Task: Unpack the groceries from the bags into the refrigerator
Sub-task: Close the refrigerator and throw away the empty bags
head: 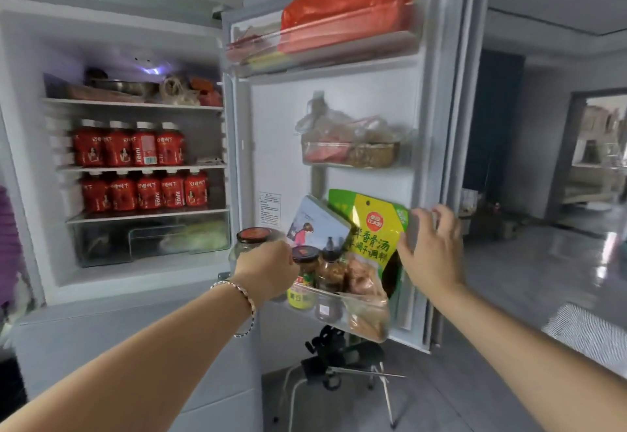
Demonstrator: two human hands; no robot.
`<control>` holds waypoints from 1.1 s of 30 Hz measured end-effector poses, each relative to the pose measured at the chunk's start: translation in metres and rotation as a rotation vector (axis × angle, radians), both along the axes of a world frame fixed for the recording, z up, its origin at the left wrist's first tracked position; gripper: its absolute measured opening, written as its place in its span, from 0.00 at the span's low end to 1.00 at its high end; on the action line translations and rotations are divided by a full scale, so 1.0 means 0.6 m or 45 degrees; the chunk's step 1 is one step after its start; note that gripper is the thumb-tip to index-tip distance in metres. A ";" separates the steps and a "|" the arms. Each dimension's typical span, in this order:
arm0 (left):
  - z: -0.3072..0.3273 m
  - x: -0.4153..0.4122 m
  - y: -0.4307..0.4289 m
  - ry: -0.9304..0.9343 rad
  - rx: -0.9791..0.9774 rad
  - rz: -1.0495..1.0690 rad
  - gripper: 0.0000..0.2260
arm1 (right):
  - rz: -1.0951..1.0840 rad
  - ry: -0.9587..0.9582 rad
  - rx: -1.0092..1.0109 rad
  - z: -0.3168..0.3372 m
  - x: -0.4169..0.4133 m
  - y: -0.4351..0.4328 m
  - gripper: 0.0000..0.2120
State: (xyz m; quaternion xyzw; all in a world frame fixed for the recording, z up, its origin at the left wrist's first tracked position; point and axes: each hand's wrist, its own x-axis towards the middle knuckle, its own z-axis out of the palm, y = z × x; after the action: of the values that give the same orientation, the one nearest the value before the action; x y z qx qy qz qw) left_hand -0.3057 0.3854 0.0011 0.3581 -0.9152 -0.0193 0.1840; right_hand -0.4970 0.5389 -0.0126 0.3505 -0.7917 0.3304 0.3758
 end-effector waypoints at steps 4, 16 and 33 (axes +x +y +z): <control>-0.009 -0.044 0.029 0.020 0.007 0.056 0.07 | 0.128 -0.611 -0.096 0.001 -0.069 0.007 0.42; -0.032 -0.016 0.088 0.172 0.093 0.445 0.10 | 0.392 -0.561 -0.334 -0.004 -0.074 0.063 0.32; -0.052 0.334 0.055 0.379 0.011 1.023 0.09 | 1.407 0.792 -0.270 -0.031 0.285 -0.104 0.11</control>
State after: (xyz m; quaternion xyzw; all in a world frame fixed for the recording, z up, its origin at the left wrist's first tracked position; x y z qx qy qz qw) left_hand -0.1055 0.4182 -0.0301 0.6802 -0.6664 -0.0015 0.3053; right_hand -0.3261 0.4766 -0.0310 0.7471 -0.3113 0.4348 0.3948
